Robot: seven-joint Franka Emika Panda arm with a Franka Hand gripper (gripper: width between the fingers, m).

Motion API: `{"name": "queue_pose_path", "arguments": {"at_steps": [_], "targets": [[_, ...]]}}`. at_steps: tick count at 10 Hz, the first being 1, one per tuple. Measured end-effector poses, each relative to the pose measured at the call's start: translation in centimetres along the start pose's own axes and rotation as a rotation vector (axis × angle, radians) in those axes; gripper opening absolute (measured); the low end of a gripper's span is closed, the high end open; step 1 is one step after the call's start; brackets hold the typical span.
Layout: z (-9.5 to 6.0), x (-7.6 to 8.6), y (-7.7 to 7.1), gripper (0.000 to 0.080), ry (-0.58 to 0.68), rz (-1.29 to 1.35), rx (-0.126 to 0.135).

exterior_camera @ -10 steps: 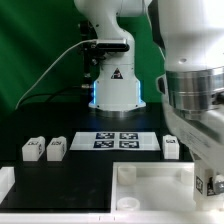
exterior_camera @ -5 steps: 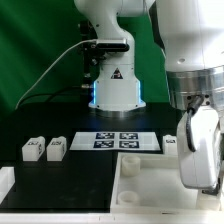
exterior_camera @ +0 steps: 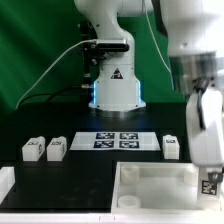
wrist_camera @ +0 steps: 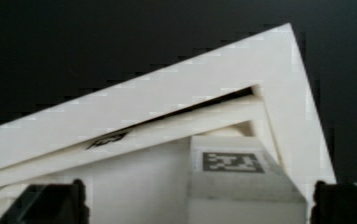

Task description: Assemble one leg

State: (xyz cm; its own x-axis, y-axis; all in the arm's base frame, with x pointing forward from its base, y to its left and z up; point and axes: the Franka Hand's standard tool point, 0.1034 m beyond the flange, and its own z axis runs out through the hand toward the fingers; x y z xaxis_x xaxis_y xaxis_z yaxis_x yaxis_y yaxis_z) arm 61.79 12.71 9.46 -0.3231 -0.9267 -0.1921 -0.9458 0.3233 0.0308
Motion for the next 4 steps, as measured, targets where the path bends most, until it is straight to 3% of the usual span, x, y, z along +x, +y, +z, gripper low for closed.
{"name": "queue_pose_path", "arguments": {"at_steps": [1, 4], "targets": [[-1.30, -0.84, -0.01, 0.0647, -0.013, -0.009, 0.014], [-0.73, -0.56, 0.08, 0.0649, -0.007, -0.013, 0.008]]}}
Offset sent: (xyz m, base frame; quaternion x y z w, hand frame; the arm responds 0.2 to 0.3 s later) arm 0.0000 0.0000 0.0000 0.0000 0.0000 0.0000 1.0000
